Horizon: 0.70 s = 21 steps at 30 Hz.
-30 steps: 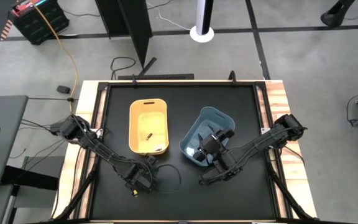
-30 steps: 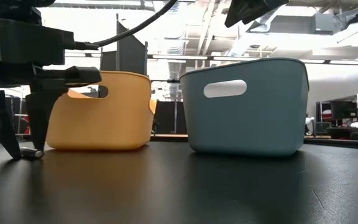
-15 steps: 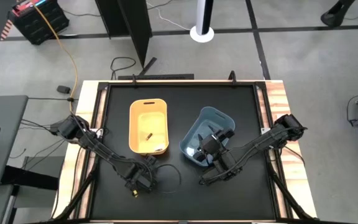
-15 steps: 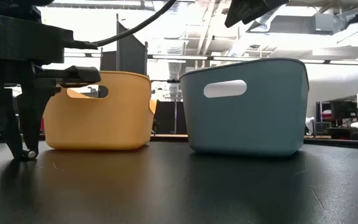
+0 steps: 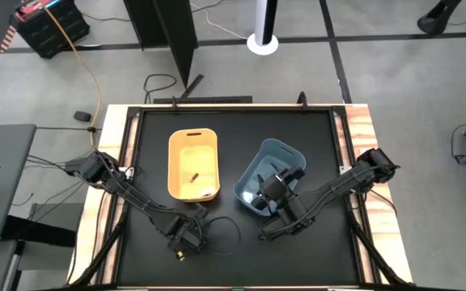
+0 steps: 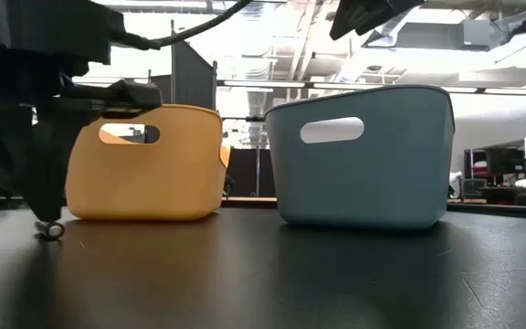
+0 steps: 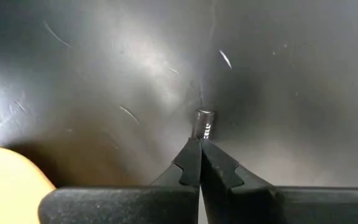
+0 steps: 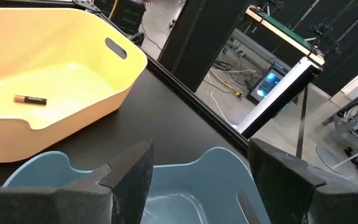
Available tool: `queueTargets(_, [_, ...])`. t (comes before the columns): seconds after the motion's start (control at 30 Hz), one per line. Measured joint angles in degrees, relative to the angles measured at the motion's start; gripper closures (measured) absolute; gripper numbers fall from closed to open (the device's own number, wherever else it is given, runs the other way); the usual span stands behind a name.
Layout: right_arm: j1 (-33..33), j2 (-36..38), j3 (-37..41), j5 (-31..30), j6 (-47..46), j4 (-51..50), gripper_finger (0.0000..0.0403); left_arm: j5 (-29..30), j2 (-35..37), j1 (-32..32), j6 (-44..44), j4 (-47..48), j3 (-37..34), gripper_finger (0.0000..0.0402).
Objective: Sort batteries
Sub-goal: Put the black battery into the yellow bin
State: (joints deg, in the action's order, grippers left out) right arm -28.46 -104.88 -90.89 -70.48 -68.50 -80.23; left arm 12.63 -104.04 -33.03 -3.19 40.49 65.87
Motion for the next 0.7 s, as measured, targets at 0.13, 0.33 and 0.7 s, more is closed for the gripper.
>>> queueTargets(0.13, [-0.1,0.0,0.0,0.0,0.0,0.1,0.0124,0.3,0.0,-0.2,-0.2,0.1,0.9,0.0397])
queueTargets(0.33, [-0.1,0.0,0.0,0.0,0.0,0.2,0.0124,0.5,0.0,-0.3,0.5,1.2,0.9,0.0399])
queueTargets(0.7, [-0.1,0.0,0.0,0.0,0.0,0.2,0.0124,-0.3,0.0,0.3,1.2,-1.3,-1.6,0.0356])
